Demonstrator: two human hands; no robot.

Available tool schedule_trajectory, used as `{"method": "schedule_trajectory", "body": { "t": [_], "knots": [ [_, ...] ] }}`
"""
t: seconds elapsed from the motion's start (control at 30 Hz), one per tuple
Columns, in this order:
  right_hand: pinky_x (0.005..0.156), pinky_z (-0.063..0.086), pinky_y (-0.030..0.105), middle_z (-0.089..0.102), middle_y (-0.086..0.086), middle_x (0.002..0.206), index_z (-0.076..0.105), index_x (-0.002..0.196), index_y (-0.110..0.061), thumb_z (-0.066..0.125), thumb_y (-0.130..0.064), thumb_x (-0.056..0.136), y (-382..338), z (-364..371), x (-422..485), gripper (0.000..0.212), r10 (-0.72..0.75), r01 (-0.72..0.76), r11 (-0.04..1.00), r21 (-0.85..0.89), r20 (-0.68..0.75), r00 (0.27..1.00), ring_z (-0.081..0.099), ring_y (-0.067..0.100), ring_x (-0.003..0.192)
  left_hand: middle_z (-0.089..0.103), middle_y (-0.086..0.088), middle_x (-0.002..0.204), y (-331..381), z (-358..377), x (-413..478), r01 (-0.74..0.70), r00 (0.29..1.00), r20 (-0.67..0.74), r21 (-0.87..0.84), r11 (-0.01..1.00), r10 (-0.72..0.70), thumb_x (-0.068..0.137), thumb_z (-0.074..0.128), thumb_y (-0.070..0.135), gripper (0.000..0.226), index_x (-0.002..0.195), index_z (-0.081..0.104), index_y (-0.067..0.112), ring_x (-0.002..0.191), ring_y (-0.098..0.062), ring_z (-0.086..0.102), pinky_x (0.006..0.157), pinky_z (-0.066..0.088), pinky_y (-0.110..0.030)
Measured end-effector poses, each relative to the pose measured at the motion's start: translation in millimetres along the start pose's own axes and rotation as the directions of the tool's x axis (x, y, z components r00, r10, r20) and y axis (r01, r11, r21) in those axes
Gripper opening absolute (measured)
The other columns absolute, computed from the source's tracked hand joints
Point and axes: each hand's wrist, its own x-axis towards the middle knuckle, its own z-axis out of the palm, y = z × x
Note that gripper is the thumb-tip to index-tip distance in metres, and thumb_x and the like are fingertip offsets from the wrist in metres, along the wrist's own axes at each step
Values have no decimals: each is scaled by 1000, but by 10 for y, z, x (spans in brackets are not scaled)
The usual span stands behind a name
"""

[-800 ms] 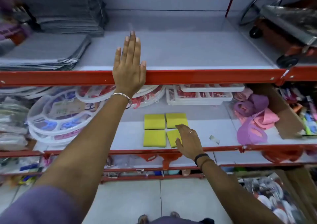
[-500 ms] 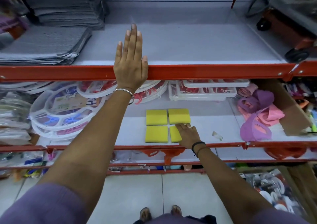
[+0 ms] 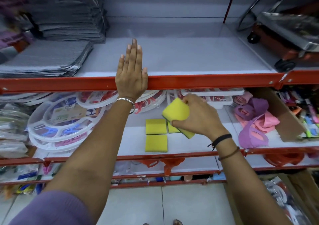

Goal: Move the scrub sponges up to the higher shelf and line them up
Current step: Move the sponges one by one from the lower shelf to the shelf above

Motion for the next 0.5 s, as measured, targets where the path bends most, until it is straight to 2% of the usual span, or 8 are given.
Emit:
{"method": "schedule_trajectory", "body": {
  "t": [0.07, 0.17, 0.3, 0.4, 0.5],
  "knots": [
    [69, 35, 30, 49, -5, 100, 47, 110, -19, 72, -58, 60, -135, -317, 45, 69, -15, 19, 999, 37, -99, 995, 50, 20, 93, 34, -16, 150, 1, -9, 8, 1, 1000, 7, -7, 1000, -1, 93, 30, 27, 56, 144, 28, 2, 140, -25, 28, 119, 4, -28],
    [69, 34, 30, 49, -3, 98, 47, 105, -16, 72, -59, 61, -289, -636, 240, 66, 7, 15, 995, 95, -236, 972, 47, 21, 88, 33, -16, 150, -2, -18, 8, 5, 1000, 16, -9, 1000, -5, 94, 28, 27, 56, 144, 27, 3, 141, -24, 27, 119, 5, -29],
    [79, 42, 37, 57, 10, 119, 48, 114, -8, 70, -62, 65, -491, -783, 735, 76, 110, -39, 979, 198, -362, 925, 54, 29, 109, 34, -16, 150, 0, -19, 8, 1, 1000, 15, -11, 1000, -1, 94, 29, 27, 56, 144, 28, 3, 141, -23, 27, 118, 9, -30],
    [89, 46, 38, 55, 13, 129, 45, 122, -6, 70, -63, 63, -628, -711, 1183, 86, 190, -117, 969, 218, -353, 916, 53, 32, 119, 35, -16, 149, -7, -10, 5, 1, 1000, 8, -12, 1000, -1, 93, 29, 28, 56, 143, 29, 2, 140, -23, 28, 118, 9, -30],
    [94, 45, 37, 51, 15, 134, 40, 128, -5, 71, -62, 65, -712, -540, 1523, 90, 250, -194, 956, 218, -269, 930, 50, 33, 123, 35, -15, 149, -13, 2, 10, 2, 1000, 4, -3, 1000, -2, 93, 27, 28, 56, 143, 29, 3, 140, -23, 29, 118, 10, -30]
  ]
}}
